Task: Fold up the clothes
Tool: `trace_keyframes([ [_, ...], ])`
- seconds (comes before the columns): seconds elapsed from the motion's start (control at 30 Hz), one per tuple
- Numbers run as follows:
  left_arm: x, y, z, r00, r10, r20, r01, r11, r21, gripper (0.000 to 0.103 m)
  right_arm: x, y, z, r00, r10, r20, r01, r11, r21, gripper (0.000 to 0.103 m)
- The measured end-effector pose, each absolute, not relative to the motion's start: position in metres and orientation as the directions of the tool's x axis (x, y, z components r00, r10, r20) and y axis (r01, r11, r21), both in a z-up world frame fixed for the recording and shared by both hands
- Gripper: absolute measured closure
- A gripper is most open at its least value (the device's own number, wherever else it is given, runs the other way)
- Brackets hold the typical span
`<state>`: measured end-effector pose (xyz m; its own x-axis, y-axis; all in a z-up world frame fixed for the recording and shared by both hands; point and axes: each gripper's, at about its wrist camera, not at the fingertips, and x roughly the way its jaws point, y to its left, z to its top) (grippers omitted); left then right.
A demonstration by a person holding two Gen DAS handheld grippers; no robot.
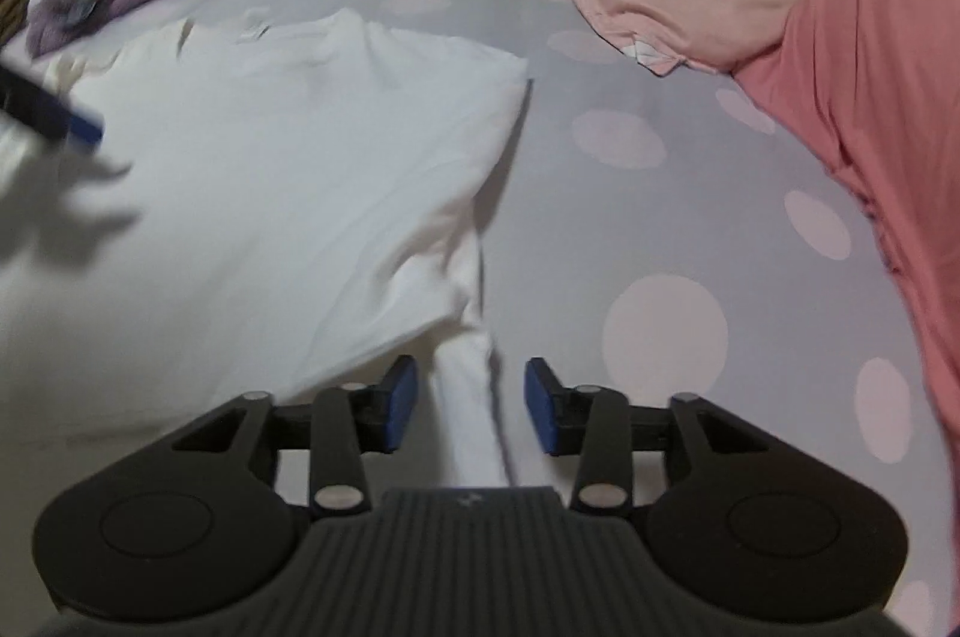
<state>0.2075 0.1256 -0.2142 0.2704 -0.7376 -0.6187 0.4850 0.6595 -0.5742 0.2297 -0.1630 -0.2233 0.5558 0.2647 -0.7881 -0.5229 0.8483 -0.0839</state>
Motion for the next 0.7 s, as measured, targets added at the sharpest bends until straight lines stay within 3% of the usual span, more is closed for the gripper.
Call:
trace_keyframes([
  [0.07, 0.207, 0.119, -0.221, 0.249, -0.732, -0.634, 0.487, 0.660, -0.571, 0.053, 0.238, -0.162, -0.225, 0.565, 0.285, -0.775, -0.520, 0.852, -0.065, 0.050],
  [0.1, 0.206, 0.117, -0.224, 0.241, -0.730, -0.639, 0.489, 0.660, -0.570, 0.053, 0.240, -0.163, -0.224, 0.577, 0.300, -0.760, -0.517, 0.854, -0.056, 0.058],
  [0.13, 0.204, 0.115, -0.225, 0.238, -0.729, -0.642, 0.493, 0.660, -0.567, 0.053, 0.242, -0.166, -0.222, 0.589, 0.325, -0.740, -0.513, 0.858, -0.031, 0.072],
  [0.17, 0.202, 0.114, -0.226, 0.236, -0.728, -0.643, 0.497, 0.659, -0.564, 0.053, 0.244, -0.169, -0.219, 0.607, 0.340, -0.718, -0.510, 0.860, -0.025, 0.100],
  [0.23, 0.199, 0.115, -0.228, 0.232, -0.725, -0.648, 0.500, 0.660, -0.560, 0.053, 0.243, -0.173, -0.213, 0.660, 0.304, -0.687, -0.479, 0.875, -0.072, 0.099],
  [0.33, 0.194, 0.117, -0.231, 0.227, -0.722, -0.653, 0.498, 0.662, -0.559, 0.053, 0.244, -0.182, -0.212, 0.686, 0.295, -0.665, -0.420, 0.907, -0.031, 0.094],
  [0.4, 0.191, 0.118, -0.232, 0.232, -0.722, -0.652, 0.499, 0.664, -0.557, 0.053, 0.252, -0.189, -0.221, 0.672, 0.256, -0.695, -0.339, 0.941, 0.019, 0.062],
  [0.57, 0.187, 0.119, -0.230, 0.254, -0.719, -0.647, 0.489, 0.672, -0.556, 0.053, 0.269, -0.221, -0.233, 0.617, 0.351, -0.704, -0.289, 0.934, 0.213, 0.058],
  [0.7, 0.184, 0.121, -0.228, 0.255, -0.715, -0.651, 0.492, 0.676, -0.549, 0.053, 0.268, -0.241, -0.229, 0.582, 0.419, -0.697, -0.368, 0.900, 0.234, 0.059],
])
